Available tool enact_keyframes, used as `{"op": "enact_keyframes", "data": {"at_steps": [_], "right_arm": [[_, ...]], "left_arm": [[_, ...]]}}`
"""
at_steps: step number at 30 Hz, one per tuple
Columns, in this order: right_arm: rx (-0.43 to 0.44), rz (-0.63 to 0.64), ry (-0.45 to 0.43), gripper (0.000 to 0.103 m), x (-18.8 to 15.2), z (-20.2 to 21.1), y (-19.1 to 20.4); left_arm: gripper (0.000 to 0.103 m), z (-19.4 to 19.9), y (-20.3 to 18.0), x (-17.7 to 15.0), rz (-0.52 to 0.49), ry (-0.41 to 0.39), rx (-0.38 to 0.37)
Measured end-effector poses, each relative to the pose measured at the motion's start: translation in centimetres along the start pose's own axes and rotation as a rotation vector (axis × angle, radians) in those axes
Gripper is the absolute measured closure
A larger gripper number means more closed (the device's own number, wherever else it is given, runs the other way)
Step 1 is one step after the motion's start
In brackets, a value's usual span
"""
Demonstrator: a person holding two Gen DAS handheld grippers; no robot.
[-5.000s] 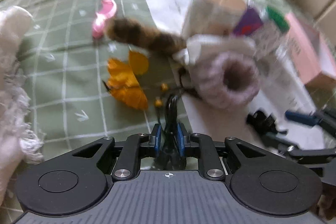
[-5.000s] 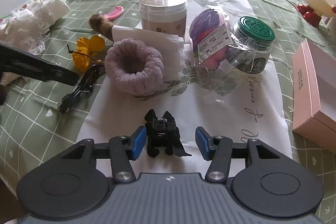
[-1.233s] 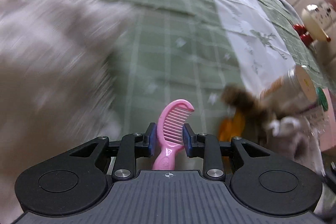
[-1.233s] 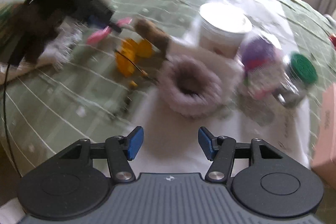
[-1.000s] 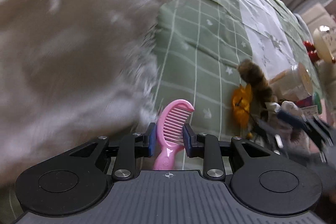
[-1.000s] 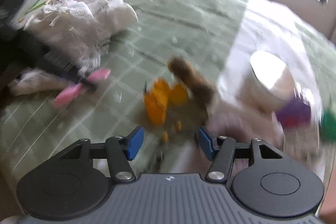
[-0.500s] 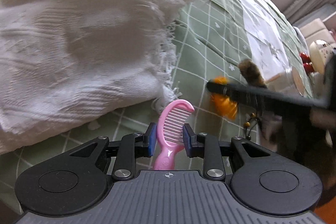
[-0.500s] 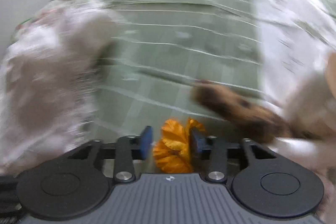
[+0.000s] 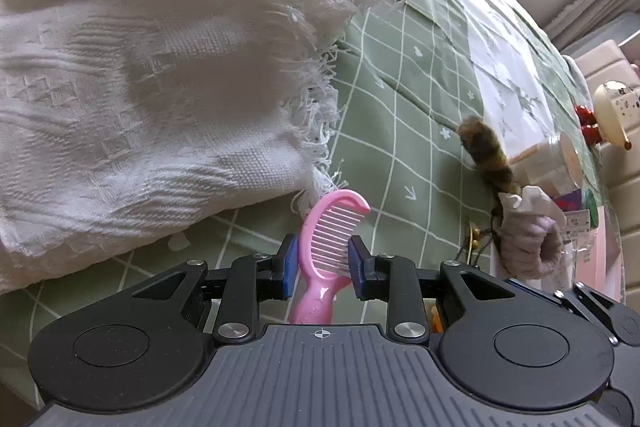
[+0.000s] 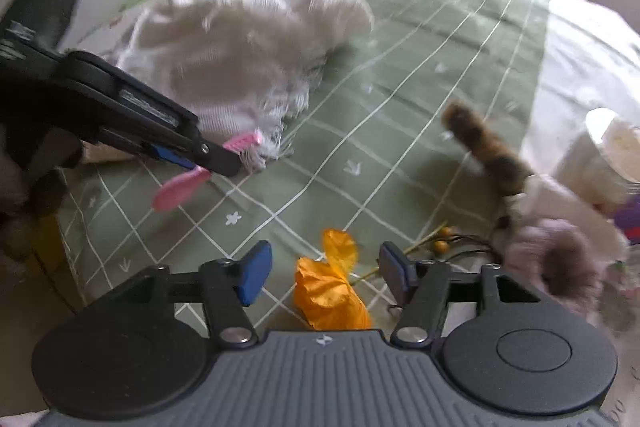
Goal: Organize soft objects
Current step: 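Grasp the orange fabric flower with the right tool while the left tool holds the comb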
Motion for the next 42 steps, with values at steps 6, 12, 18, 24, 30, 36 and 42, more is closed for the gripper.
{"op": "enact_keyframes", "data": {"at_steps": [6, 12, 18, 24, 30, 36, 42], "right_arm": [[-0.066, 0.002, 0.053, 0.043, -1.2, -1.6, 0.5], [-0.003, -0.115, 0.18, 0.058, -2.0, -4.3, 1.1], [0.192, -0.126, 0.133, 0.084, -1.1, 0.2, 2.5], [0.068, 0.102, -0.026, 0.086, -0.8, 2.8, 2.9], [0.087, 0.084, 0.089, 0.07, -2.7, 1.7, 2.5], [0.048, -0.12, 0.139, 0.049, -2.4, 0.8, 1.3], [0.045, -0.282, 0.253, 0.05, -4.3, -2.2, 0.9]], "left_arm": [[0.073, -0.3, -0.9, -0.3, -0.02, 0.014, -0.001], [0.073, -0.7, -2.1, -0.7, -0.045, 0.036, -0.005], [0.073, -0.3, -2.9, 0.1, -0.061, 0.013, 0.003], [0.073, -0.8, -3.4, -0.2, -0.063, 0.015, -0.002], [0.073, -0.9, -2.7, -0.7, -0.061, 0.03, 0.006], [0.073, -1.2, -1.8, -1.0, -0.051, 0.038, 0.015], [0.073, -1.8, -1.7, -1.8, -0.061, 0.066, 0.02]]}}
Point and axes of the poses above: each gripper's, at about its wrist camera, not at the fingertips, and z roughly against the way its jaws point, y to its left, x to its top, the point moved 8 cm from there along -z, roughly the way its jaws point, and after that the axes turned 6 degrees about -x, right-handed, at the moved point
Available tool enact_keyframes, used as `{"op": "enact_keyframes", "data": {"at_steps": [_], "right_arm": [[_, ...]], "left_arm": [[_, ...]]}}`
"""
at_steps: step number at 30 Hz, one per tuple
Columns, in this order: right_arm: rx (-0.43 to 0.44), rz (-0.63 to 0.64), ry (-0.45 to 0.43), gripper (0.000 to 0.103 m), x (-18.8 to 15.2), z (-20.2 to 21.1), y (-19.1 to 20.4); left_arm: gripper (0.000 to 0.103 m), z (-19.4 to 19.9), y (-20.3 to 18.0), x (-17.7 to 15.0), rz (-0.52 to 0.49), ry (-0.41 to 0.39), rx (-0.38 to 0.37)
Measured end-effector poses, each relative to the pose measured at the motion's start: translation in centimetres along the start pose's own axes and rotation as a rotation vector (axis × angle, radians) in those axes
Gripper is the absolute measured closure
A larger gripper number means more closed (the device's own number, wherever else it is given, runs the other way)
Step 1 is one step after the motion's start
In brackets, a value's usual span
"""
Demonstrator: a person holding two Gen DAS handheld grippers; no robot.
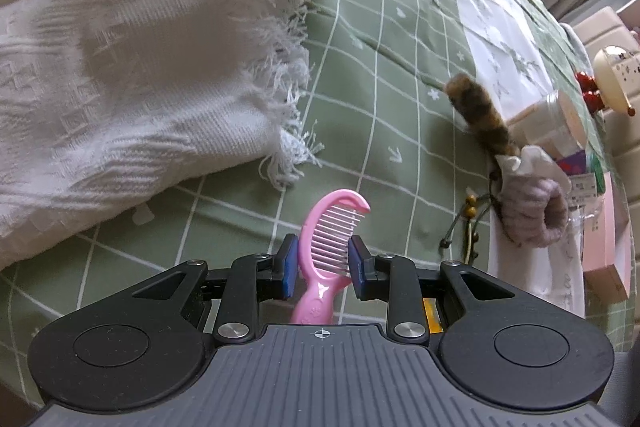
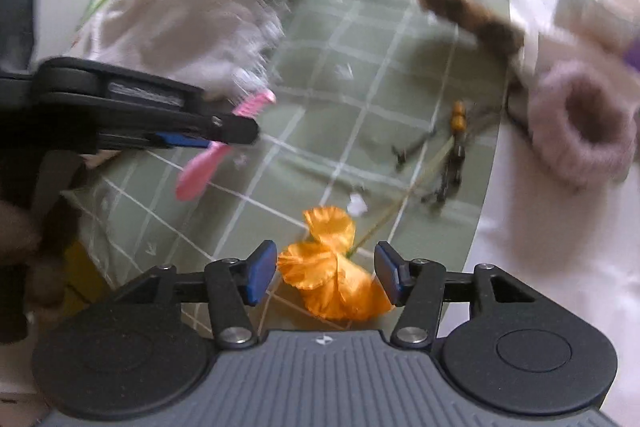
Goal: Organize soft objects
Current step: 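Grasp the orange fabric flower with the right tool while the left tool holds the comb, then carry the comb and flower to the pink box and release both inside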
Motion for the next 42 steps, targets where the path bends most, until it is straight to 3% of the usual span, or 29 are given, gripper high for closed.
{"op": "enact_keyframes", "data": {"at_steps": [1, 2, 3, 7, 11, 17, 20, 25, 29, 32, 37, 42], "right_arm": [[-0.013, 0.031, -0.013, 0.059, -0.2, -0.1, 0.2], [-0.025, 0.071, -0.027, 0.076, -0.3, -0.1, 0.6], [-0.034, 0.111, -0.036, 0.084, -0.4, 0.1, 1.0], [0.019, 0.169, -0.053, 0.086, -0.6, 1.6, 1.8], [0.018, 0.212, -0.114, 0.086, 0.0, 4.3, 1.7], [-0.057, 0.238, -0.309, 0.086, 1.9, 11.8, -1.0], [-0.125, 0.222, -0.436, 0.086, 2.6, 17.0, -4.6], [-0.332, 0.101, -0.574, 0.086, 2.1, 24.3, -14.4], [-0.5, -0.015, -0.593, 0.085, 0.0, 27.6, -23.0], [-0.565, -0.114, -0.57, 0.085, -1.9, 28.4, -28.9], [-0.58, -0.263, -0.547, 0.084, -3.5, 26.4, -36.7], [-0.532, -0.383, -0.519, 0.065, -5.9, 22.9, -38.6]], "left_arm": [[0.073, -0.1, 0.0, -0.3, -0.004, 0.01, 0.001], [0.073, -0.2, -0.1, -0.6, -0.011, 0.02, 0.002], [0.073, -0.2, -0.3, -0.9, -0.02, 0.03, 0.005], [0.073, 0.2, -1.0, -1.6, -0.054, 0.059, 0.02], [0.073, 1.4, -2.7, -1.7, -0.075, 0.064, 0.02], [0.073, 3.7, -10.3, 0.4, -0.132, 0.035, -0.064], [0.073, 3.9, -17.6, 1.7, -0.242, 0.01, -0.142], [0.073, 1.4, -31.3, 1.7, -0.426, 0.023, -0.319], [0.073, -1.4, -41.9, 0.7, -0.544, 0.047, -0.459], [0.073, -3.6, -48.8, 0.1, -0.632, 0.04, -0.533], [0.073, -9.9, -56.0, -1.5, -0.719, 0.085, -0.561], [0.073, -16.0, -55.7, -2.0, -0.657, 0.132, -0.525]]}}
Point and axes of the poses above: each gripper's, at about its wrist camera, not at the fingertips, and z roughly against the way its jaws point, y to its left, x to its top, the point moved 8 cm from there along -z, roughly the way its jaws point, and after that the axes turned 6 degrees about -x, right-handed, at the moved point
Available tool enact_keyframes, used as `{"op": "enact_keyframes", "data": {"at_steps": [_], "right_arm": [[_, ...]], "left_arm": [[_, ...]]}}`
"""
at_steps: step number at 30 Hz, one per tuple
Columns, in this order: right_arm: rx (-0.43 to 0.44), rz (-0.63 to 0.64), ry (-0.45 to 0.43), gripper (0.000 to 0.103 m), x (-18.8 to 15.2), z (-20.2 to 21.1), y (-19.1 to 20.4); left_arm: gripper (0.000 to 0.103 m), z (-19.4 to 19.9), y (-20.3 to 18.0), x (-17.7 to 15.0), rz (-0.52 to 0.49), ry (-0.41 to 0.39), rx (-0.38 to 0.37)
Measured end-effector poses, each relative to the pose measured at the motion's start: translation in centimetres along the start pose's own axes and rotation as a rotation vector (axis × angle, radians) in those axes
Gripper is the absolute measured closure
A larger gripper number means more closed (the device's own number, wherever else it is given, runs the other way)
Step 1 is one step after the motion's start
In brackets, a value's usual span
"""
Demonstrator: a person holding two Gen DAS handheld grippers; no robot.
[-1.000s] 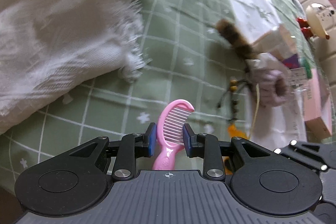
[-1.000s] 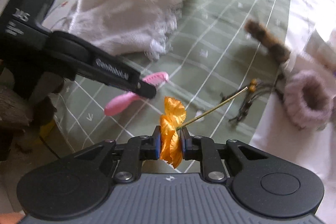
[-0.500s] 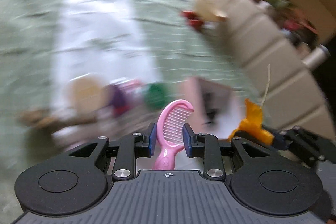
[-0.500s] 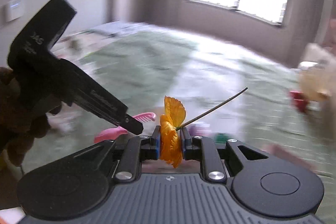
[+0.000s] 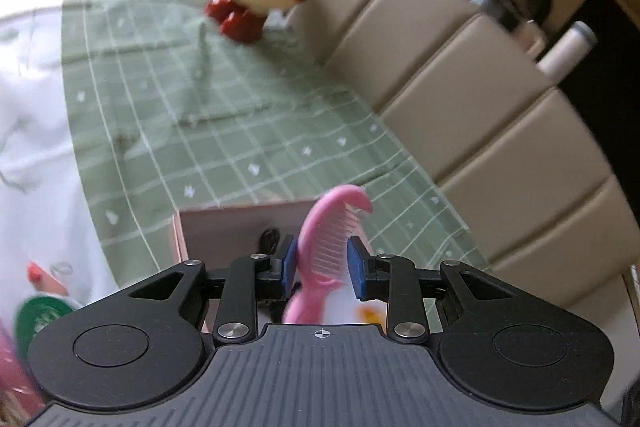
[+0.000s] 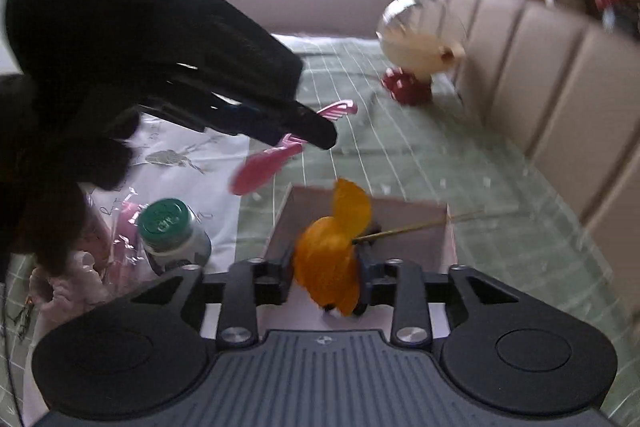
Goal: Organize soft objects
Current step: 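Carry the comb and flower to the pink box and release both inside, then grasp the lilac scrunchie with the right tool and set it down near the left tool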
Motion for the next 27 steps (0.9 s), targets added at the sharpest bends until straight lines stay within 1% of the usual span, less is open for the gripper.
{"op": "enact_keyframes", "data": {"at_steps": [2, 4, 5, 6, 9, 10, 11, 13, 15, 17, 19, 20, 22, 24, 25, 27], "right_arm": [[-0.008, 0.002, 0.019, 0.057, -1.8, -0.3, 0.0], [-0.014, 0.019, 0.06, 0.056, -3.9, -0.7, 0.0], [-0.014, 0.027, 0.082, 0.056, -4.6, -0.9, 0.2], [-0.016, 0.033, 0.101, 0.056, -5.1, -1.1, 0.5], [-0.017, 0.025, 0.136, 0.056, -6.2, -1.5, 1.0], [-0.014, 0.019, 0.146, 0.055, -6.4, -1.5, 1.3], [-0.01, 0.015, 0.156, 0.052, -6.6, -1.8, 1.7], [-0.003, 0.015, 0.181, 0.048, -7.2, -2.2, 3.0], [0.003, 0.027, 0.196, 0.048, -7.7, -2.7, 4.8], [0.003, 0.043, 0.188, 0.048, -8.0, -2.5, 7.0], [0.001, 0.059, 0.167, 0.048, -8.1, -2.5, 9.3], [0.009, 0.069, 0.17, 0.047, -8.1, -2.4, 10.4], [0.062, 0.097, 0.209, 0.047, -8.2, -2.4, 13.2], [0.111, 0.12, 0.245, 0.047, -8.5, -2.5, 15.7], [0.132, 0.136, 0.256, 0.047, -8.6, -2.3, 17.1], [0.163, 0.176, 0.265, 0.047, -8.8, -2.1, 19.7]], "left_arm": [[0.073, -0.9, 0.9, -1.2, 0.023, 0.016, -0.002], [0.073, -1.4, 1.4, -2.4, -0.013, 0.043, 0.026], [0.073, -1.4, 1.6, -2.8, -0.036, 0.045, 0.047], [0.073, -0.9, 1.9, -3.1, -0.053, 0.029, 0.065], [0.073, 2.1, 3.1, -4.1, -0.035, -0.047, 0.073], [0.073, 3.2, 3.6, -4.7, -0.034, -0.065, 0.079], [0.073, 4.4, 4.2, -5.4, -0.036, -0.08, 0.093], [0.073, 7.3, 5.9, -7.5, -0.039, -0.098, 0.144], [0.073, 10.6, 8.1, -10.0, -0.026, -0.111, 0.205], [0.073, 14.7, 10.9, -12.6, 0.012, -0.131, 0.289], [0.073, 19.2, 14.6, -14.9, 0.092, -0.162, 0.389], [0.073, 21.3, 16.5, -15.9, 0.143, -0.182, 0.434], [0.073, 25.4, 20.4, -17.8, 0.269, -0.213, 0.52], [0.073, 28.4, 23.6, -19.3, 0.381, -0.235, 0.59], [0.073, 29.4, 24.5, -19.5, 0.408, -0.249, 0.603], [0.073, 30.8, 25.8, -19.4, 0.437, -0.266, 0.593]]}}
Point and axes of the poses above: each gripper's, at about its wrist camera, not at the fingertips, and z roughly against the way its jaws point, y to its left, x to its top, the point moved 8 cm from there along -z, roughly the way its jaws point, and after that the axes turned 6 degrees about -x, right-handed, at the moved point
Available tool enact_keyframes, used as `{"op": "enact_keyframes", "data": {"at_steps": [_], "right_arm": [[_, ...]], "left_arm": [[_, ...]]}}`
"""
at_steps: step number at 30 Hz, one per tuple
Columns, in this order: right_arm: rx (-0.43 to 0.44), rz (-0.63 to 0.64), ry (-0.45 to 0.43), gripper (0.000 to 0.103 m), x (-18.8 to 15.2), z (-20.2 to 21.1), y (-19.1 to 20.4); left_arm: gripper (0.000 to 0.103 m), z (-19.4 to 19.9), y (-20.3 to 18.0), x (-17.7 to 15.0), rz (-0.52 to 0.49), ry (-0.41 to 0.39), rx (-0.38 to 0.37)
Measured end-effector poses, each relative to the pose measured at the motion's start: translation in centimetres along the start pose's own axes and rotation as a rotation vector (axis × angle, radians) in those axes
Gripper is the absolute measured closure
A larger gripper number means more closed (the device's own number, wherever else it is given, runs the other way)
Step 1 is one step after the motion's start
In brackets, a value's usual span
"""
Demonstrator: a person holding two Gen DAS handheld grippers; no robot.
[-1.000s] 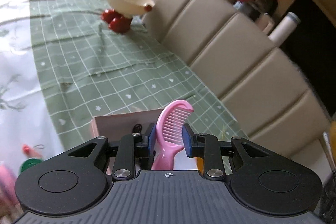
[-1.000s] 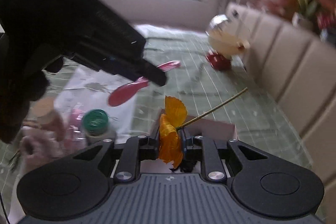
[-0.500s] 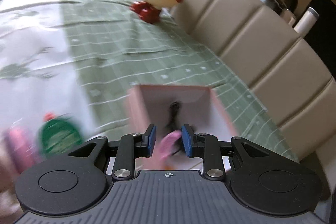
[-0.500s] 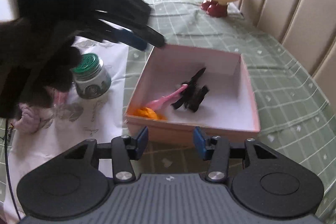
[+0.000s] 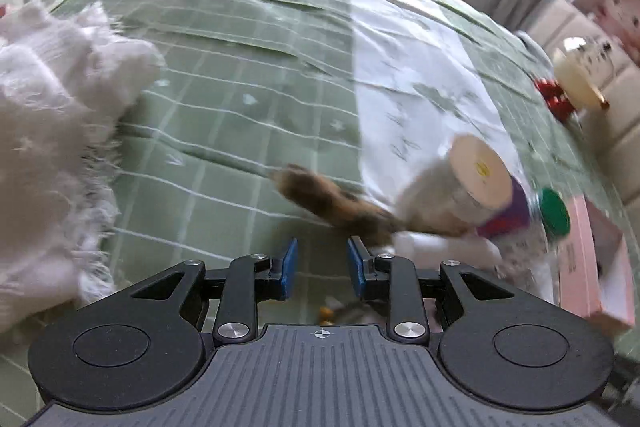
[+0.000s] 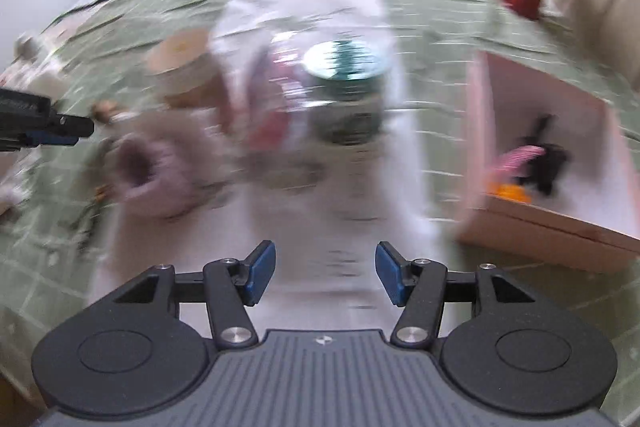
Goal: Organize soft objects
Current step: 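Grasp the lilac scrunchie with the right tool and set it down near the left tool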
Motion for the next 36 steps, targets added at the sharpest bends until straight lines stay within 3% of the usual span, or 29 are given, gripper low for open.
{"op": "enact_keyframes", "data": {"at_steps": [7, 10, 13, 17, 18, 20, 24, 27, 29, 33, 36], "right_arm": [[0.08, 0.119, -0.015, 0.047, 0.8, -0.4, 7.0], [0.098, 0.182, -0.079, 0.047, 2.0, -0.2, 8.9], [0.123, 0.168, -0.142, 0.046, 4.2, -0.5, 10.2], [0.102, 0.128, -0.135, 0.045, 6.2, -3.2, 11.1], [0.11, 0.112, -0.094, 0.049, 6.2, -4.1, 11.1], [0.153, 0.083, -0.004, 0.088, 5.3, -5.1, 10.8], [0.162, 0.085, 0.058, 0.088, 2.4, -4.0, 8.4], [0.099, 0.114, 0.073, 0.088, -0.2, -2.5, 5.8], [0.046, 0.126, 0.063, 0.088, -1.2, -1.5, 4.0], [0.003, 0.085, 0.062, 0.087, -2.0, -0.5, 1.1], [0.026, 0.014, 0.05, 0.072, -1.6, 0.1, 0.0]], "left_arm": [[0.073, -1.4, -1.1, -0.7, -0.032, 0.116, -0.146], [0.073, -0.4, -0.9, -1.2, -0.03, 0.104, -0.158], [0.073, 0.6, 0.0, -1.2, -0.063, 0.106, -0.161], [0.073, 1.3, 0.8, -0.8, -0.088, 0.111, -0.159], [0.073, 1.4, 0.7, -0.7, -0.094, 0.108, -0.163], [0.073, 1.4, -0.3, -0.4, -0.125, 0.106, -0.185], [0.073, 0.1, -4.8, -0.7, -0.315, 0.13, -0.232], [0.073, -1.4, -8.9, -1.1, -0.508, 0.125, -0.229], [0.072, -2.6, -10.4, -1.0, -0.568, 0.128, -0.22], [0.072, -5.0, -11.0, -0.7, -0.535, 0.157, -0.18], [0.073, -5.4, -10.4, -0.7, -0.479, 0.175, -0.18]]}}
Point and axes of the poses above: each gripper's, at about its wrist camera, not at the fingertips, and z roughly against the way its jaws point, y to its left, x to its top, the point moved 8 cm from there along -z, roughly the way its jaws point, and after that the axes turned 6 degrees about -x, right-handed, at the moved point
